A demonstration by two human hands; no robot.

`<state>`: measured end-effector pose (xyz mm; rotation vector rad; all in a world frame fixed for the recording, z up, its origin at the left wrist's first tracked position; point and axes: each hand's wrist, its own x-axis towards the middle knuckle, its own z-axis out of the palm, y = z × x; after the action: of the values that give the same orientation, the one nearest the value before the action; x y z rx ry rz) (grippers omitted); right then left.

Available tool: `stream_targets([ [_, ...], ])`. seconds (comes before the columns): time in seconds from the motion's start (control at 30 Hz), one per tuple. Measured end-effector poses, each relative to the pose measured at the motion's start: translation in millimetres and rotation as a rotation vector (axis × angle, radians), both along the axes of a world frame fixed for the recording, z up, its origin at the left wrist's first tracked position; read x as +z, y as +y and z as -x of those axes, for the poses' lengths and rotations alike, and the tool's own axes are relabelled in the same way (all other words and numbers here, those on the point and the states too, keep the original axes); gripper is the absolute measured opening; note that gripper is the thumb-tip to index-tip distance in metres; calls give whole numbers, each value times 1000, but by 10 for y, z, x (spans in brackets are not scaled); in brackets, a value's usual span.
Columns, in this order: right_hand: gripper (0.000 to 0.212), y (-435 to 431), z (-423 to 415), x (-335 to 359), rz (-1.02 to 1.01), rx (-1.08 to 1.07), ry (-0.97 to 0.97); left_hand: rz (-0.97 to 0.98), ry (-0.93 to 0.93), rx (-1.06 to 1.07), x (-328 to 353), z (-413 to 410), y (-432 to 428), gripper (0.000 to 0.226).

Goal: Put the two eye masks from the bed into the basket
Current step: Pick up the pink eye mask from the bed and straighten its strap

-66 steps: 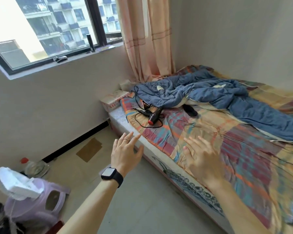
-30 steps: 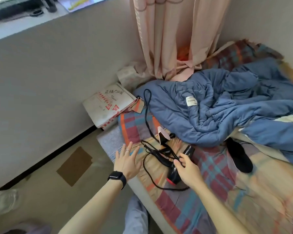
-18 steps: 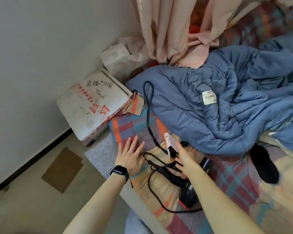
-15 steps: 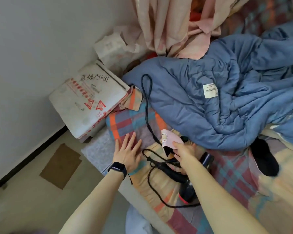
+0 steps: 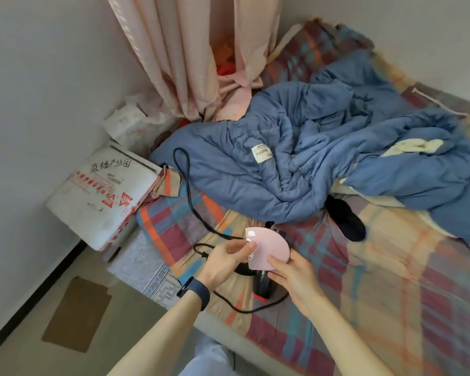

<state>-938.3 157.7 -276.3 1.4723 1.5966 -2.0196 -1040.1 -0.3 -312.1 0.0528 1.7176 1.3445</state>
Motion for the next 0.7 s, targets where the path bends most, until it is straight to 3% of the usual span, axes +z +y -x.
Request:
stream_targets([
  [0.2,9,93,-847,483,-238,156,35,-22,244,0,639,-564,262,1],
  [0.37,28,208,-1786,805,-496,111,143,18,398,-111,1050,-1113,290,8],
  [0.47,44,255,-2213,934,-685,238,282,17,462,-164,1267,-1467,310,8],
  [0.57,52,250,-2526,1058,-678,322,391,7,506,-174,1523,-1817,312,18],
  [0.7,29,167,-2795,1223,-590,263,496,-8,540,-145,1892,-2154,209,18],
])
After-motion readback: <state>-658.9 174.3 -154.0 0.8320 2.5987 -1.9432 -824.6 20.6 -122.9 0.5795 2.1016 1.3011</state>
